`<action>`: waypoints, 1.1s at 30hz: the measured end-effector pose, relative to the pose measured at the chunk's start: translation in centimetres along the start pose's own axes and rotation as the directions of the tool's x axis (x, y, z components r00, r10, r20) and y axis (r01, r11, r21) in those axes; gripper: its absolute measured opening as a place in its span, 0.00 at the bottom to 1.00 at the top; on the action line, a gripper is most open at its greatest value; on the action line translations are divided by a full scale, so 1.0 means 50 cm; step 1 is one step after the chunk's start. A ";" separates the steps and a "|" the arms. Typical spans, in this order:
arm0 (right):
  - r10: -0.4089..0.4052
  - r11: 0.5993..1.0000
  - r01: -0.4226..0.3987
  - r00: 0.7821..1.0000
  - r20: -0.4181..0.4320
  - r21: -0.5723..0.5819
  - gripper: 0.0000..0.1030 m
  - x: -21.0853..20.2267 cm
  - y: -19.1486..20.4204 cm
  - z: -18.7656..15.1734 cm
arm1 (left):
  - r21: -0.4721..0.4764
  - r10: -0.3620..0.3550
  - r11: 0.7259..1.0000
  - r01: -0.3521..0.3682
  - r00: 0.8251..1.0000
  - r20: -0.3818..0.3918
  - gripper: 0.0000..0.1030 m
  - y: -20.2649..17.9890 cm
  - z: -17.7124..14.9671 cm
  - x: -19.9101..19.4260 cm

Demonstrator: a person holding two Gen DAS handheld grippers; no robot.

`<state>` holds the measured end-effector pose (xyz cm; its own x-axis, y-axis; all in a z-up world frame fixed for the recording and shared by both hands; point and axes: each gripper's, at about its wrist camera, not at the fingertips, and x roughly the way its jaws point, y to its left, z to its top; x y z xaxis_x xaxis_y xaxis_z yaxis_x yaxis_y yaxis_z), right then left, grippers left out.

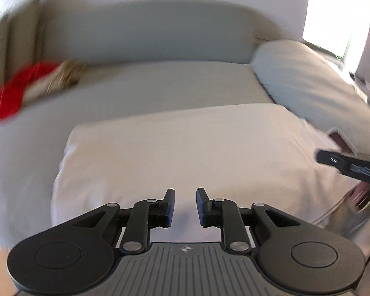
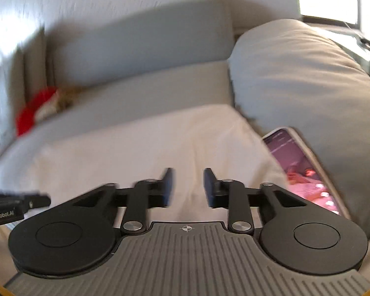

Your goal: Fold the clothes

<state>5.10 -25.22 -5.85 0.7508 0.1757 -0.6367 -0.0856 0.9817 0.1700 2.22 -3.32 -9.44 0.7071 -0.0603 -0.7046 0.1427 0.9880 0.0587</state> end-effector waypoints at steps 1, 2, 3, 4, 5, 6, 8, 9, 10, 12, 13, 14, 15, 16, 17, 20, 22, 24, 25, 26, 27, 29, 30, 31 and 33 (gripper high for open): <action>-0.022 0.998 0.022 1.000 0.005 -0.055 0.28 0.020 0.010 -0.005 | 0.008 0.018 1.000 -0.018 1.000 -0.013 0.19 -0.010 -0.003 0.010; -0.072 0.992 0.071 0.997 -0.004 -0.104 0.30 0.038 0.016 -0.010 | -0.003 0.036 0.999 -0.036 0.999 -0.027 0.19 -0.017 -0.008 0.016; -0.122 0.986 0.116 0.992 -0.042 -0.119 0.30 0.054 0.012 -0.015 | -0.009 0.047 0.999 -0.048 0.998 -0.037 0.19 -0.021 -0.013 0.016; -0.142 0.985 0.134 0.987 -0.075 -0.105 0.31 0.053 0.000 -0.023 | -0.010 0.052 0.999 -0.052 0.998 -0.042 0.19 -0.022 -0.018 0.012; -0.141 0.988 0.134 0.986 -0.092 -0.080 0.32 0.047 -0.011 -0.025 | -0.010 0.056 0.998 -0.057 0.997 -0.047 0.18 -0.022 -0.023 0.007; -0.138 0.990 0.133 0.984 -0.109 -0.056 0.32 0.040 -0.022 -0.026 | -0.004 0.056 0.998 -0.057 0.997 -0.057 0.17 -0.023 -0.030 0.001; -0.135 0.991 0.136 0.979 -0.156 -0.003 0.32 0.012 -0.050 -0.044 | 0.024 0.048 0.999 -0.046 0.995 -0.086 0.17 -0.025 -0.046 -0.012; -0.131 0.990 0.136 0.976 -0.176 0.021 0.32 -0.004 -0.065 -0.056 | 0.045 0.046 0.998 -0.042 0.994 -0.098 0.17 -0.027 -0.056 -0.018; -0.125 0.990 0.136 0.974 -0.189 0.044 0.34 -0.020 -0.080 -0.079 | 0.069 0.049 0.997 -0.041 0.993 -0.112 0.17 -0.031 -0.068 -0.024; -0.134 0.984 0.159 0.959 -0.250 0.083 0.35 -0.034 -0.097 -0.098 | 0.107 0.047 0.994 -0.032 0.988 -0.144 0.17 -0.032 -0.092 -0.035; -0.132 0.980 0.168 0.949 -0.286 0.104 0.33 -0.050 -0.103 -0.111 | 0.111 0.038 0.994 -0.021 0.987 -0.158 0.18 -0.031 -0.105 -0.039; -0.128 0.975 0.176 0.945 -0.302 0.138 0.32 -0.063 -0.111 -0.124 | 0.107 0.026 0.994 -0.009 0.986 -0.162 0.19 -0.033 -0.113 -0.048; -0.114 0.974 0.165 0.949 -0.292 0.157 0.32 -0.079 -0.112 -0.132 | 0.102 0.016 0.995 0.000 0.988 -0.156 0.20 -0.037 -0.117 -0.059; -0.100 0.973 0.153 0.955 -0.280 0.174 0.32 -0.096 -0.113 -0.140 | 0.102 0.014 0.995 0.000 0.990 -0.138 0.20 -0.038 -0.115 -0.071; -0.095 0.975 0.142 0.962 -0.255 0.172 0.32 -0.109 -0.109 -0.140 | 0.102 0.019 0.995 -0.009 0.994 -0.104 0.20 -0.037 -0.107 -0.082; -0.075 0.988 0.091 0.989 -0.129 0.124 0.32 -0.141 -0.083 -0.125 | 0.085 0.032 0.996 -0.032 0.999 0.004 0.22 -0.036 -0.080 -0.108; -0.029 0.996 0.032 0.999 -0.044 0.080 0.32 -0.148 -0.057 -0.111 | 0.059 0.039 0.997 -0.041 0.998 0.040 0.23 -0.035 -0.064 -0.105; 0.015 0.999 -0.014 1.000 -0.024 0.035 0.32 -0.132 -0.027 -0.098 | 0.054 0.060 0.997 -0.062 0.997 0.047 0.23 -0.038 -0.053 -0.090; 0.036 0.999 -0.035 0.999 -0.022 0.014 0.32 -0.123 -0.012 -0.093 | 0.052 0.066 0.996 -0.069 0.997 0.046 0.23 -0.040 -0.053 -0.081; 0.054 0.998 -0.054 0.998 -0.018 -0.007 0.32 -0.113 0.006 -0.090 | 0.052 0.072 0.996 -0.074 0.997 0.041 0.23 -0.043 -0.057 -0.071; 0.073 0.997 -0.073 0.997 -0.015 -0.028 0.32 -0.102 0.024 -0.086 | 0.056 0.076 0.995 -0.077 0.997 0.034 0.23 -0.047 -0.063 -0.061; 0.107 0.993 -0.108 0.994 -0.023 -0.046 0.32 -0.082 0.047 -0.074 | 0.069 0.089 0.994 -0.088 0.996 -0.011 0.23 -0.054 -0.078 -0.039; 0.124 0.991 -0.125 0.992 -0.027 -0.054 0.32 -0.073 0.057 -0.074 | 0.081 0.092 0.993 -0.090 0.995 -0.023 0.23 -0.057 -0.084 -0.035; 0.117 0.991 -0.120 0.992 -0.048 -0.063 0.32 -0.064 0.059 -0.085 | 0.098 0.092 0.991 -0.089 0.996 -0.021 0.22 -0.061 -0.089 -0.037; 0.097 0.991 -0.105 0.991 -0.093 -0.082 0.32 -0.047 0.061 -0.109 | 0.147 0.091 0.986 -0.082 0.994 -0.060 0.22 -0.068 -0.091 -0.040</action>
<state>-0.48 -22.22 -7.93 0.6751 0.2764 -0.6840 -0.2170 0.9606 0.1739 -2.82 -5.92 -11.47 0.6743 0.0388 -0.7374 0.1851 0.9579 0.2196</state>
